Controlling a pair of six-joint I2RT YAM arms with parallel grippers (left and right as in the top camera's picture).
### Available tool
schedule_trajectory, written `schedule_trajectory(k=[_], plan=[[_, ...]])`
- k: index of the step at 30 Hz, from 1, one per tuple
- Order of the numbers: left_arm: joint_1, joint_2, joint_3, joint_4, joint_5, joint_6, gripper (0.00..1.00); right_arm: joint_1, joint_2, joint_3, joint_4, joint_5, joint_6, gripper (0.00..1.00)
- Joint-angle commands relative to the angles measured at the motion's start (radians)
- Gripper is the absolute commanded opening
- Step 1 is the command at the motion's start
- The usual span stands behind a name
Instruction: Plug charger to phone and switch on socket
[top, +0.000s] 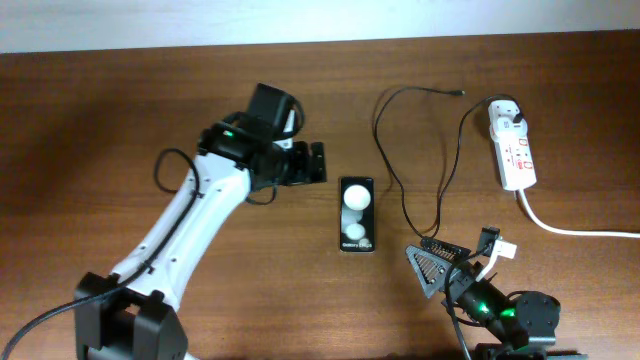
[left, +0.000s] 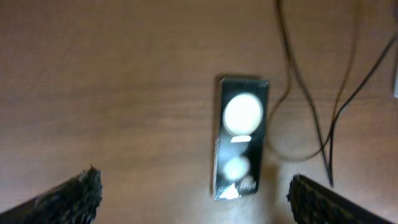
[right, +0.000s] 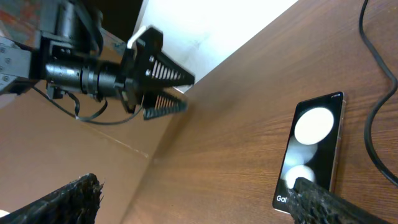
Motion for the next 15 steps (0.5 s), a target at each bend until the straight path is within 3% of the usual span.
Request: schedule_trajectory(k=[1, 8, 11, 15], plan=[[-0.108, 0.024, 0.005, 0.098, -0.114, 0.019, 0.99, -0.006, -0.006, -0.005, -0.007, -0.012, -0.018, 0.99], [-0.277, 0.281, 0.005, 0.224, -0.136, 0.018, 0.99, -0.006, -0.006, -0.005, -0.007, -0.012, -0.018, 0.99], [-0.297, 0.338, 0.005, 0.225, -0.136, -0.056, 0.99, -0.006, -0.006, -0.005, -0.007, -0.012, -0.018, 0.99], [-0.333, 0.373, 0.005, 0.231, -0.137, -0.068, 0.99, -0.006, -0.006, -0.005, -0.007, -0.012, -0.018, 0.99]])
